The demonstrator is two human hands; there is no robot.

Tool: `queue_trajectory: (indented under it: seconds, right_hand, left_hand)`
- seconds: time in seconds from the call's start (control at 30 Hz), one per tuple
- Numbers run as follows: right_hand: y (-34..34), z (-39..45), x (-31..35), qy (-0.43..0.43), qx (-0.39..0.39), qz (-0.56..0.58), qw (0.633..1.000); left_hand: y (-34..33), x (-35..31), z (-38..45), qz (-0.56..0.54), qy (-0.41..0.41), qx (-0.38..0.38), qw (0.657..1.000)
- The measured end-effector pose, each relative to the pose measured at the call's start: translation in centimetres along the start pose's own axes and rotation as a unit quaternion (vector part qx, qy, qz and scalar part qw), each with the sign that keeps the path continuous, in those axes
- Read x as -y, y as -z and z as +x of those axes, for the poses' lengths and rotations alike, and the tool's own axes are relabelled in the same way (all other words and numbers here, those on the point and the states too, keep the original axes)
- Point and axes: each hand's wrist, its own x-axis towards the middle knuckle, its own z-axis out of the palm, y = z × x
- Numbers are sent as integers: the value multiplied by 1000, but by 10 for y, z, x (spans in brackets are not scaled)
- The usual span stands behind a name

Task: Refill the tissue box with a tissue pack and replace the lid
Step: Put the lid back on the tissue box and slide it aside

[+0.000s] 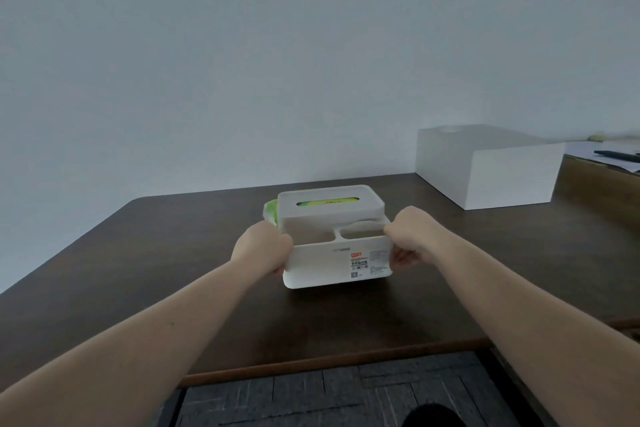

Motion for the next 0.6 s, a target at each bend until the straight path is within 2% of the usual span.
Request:
queue_trajectory:
  seconds: [0.27,0.5,0.6]
  right_hand:
    - [44,47,-25,-21,-51,34,998]
    - [78,109,-37,-51,-92,33,994]
    - [91,139,-42,-57,-112,22,992]
  left_hand:
    - [-32,-62,37,-1,-28,36,999]
    - [-71,-111,104,-69,-43,36,996]
    - [-87,-129,129,-79,-61,14,995]
